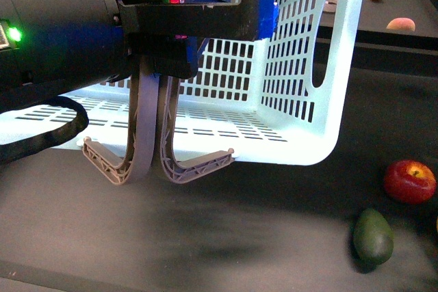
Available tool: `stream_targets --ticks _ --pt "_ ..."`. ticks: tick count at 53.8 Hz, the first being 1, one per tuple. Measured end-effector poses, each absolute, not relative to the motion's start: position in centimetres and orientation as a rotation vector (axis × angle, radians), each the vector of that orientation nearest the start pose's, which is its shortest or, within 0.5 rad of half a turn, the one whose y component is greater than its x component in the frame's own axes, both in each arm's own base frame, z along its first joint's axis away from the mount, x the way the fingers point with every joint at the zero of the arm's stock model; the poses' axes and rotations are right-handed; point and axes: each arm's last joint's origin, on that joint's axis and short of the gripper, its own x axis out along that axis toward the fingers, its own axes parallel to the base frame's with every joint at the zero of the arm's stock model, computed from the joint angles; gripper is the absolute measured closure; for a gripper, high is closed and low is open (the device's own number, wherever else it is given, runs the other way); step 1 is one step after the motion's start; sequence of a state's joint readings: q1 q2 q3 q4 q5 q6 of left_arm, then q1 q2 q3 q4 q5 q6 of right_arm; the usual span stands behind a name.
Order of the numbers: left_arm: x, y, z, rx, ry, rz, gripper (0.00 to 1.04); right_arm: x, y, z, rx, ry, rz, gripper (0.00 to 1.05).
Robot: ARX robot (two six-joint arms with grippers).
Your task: Pick mango with right arm and hold basket with left
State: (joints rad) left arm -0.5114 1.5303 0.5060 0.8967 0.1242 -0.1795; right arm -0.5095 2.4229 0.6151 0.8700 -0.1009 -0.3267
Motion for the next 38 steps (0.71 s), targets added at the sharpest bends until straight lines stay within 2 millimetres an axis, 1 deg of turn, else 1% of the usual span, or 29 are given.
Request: stream_targets --ticks 17,38 --pt "24.6 -14.2 17.7 -0.148 0.184 -0.621 0.97 25.2 -13.8 -7.7 -0.019 0.986 -0.225 0.08" --pt "24.6 -14.2 17.7 -0.148 0.184 -0.621 0.97 26.5 -13.6 -9.6 -0.030 1.007 -0.205 0.08"
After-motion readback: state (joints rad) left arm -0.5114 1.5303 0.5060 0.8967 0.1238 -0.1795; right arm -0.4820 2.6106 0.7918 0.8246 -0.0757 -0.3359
